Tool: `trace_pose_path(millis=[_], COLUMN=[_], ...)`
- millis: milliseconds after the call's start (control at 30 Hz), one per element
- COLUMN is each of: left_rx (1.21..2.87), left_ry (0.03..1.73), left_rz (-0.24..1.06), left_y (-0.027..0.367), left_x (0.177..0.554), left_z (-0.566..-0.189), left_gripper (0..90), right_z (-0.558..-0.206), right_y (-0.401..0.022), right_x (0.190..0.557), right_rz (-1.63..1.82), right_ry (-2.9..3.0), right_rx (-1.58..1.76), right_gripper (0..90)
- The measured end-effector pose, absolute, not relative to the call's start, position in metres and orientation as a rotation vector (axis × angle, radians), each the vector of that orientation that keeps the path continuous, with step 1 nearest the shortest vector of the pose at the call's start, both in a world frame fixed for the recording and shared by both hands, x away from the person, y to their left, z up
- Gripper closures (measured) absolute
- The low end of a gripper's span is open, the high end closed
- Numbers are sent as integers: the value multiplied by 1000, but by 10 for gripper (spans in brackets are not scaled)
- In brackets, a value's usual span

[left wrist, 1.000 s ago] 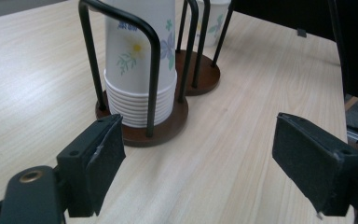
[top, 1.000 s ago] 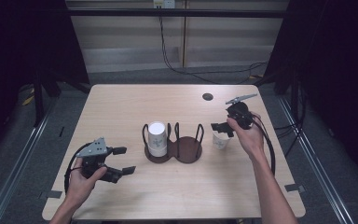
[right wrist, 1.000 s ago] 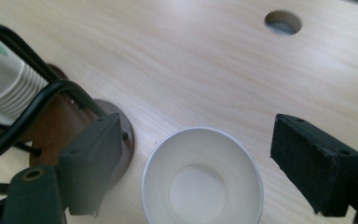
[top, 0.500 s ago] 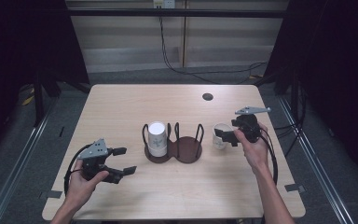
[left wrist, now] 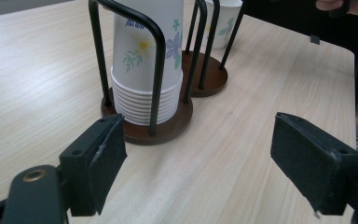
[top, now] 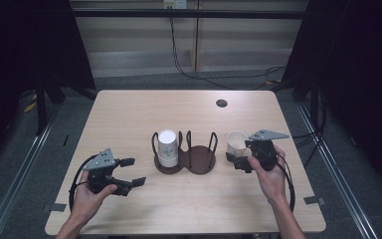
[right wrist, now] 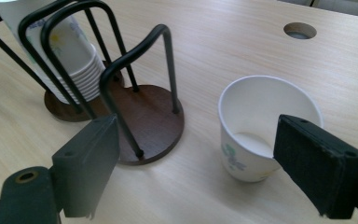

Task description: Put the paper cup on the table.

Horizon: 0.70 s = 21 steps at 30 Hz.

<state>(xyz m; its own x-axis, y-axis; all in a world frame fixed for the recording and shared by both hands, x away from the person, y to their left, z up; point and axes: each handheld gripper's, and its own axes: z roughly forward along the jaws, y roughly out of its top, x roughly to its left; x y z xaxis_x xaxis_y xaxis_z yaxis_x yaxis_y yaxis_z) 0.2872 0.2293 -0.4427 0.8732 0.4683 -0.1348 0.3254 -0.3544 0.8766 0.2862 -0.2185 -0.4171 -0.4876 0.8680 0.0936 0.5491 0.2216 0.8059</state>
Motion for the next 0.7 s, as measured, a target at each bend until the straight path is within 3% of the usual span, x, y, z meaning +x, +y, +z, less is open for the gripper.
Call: trace_pose_path(millis=[700], left_rx=[1885], left_ry=[632], left_rz=[103], left_y=[237], left_x=[282], left_z=[-453], left_gripper=[174], right_z=[-447], right_y=[-189], right_x=[241], right_rz=[1340], right_ry=[2122], right_rx=[1245], right_gripper=[139])
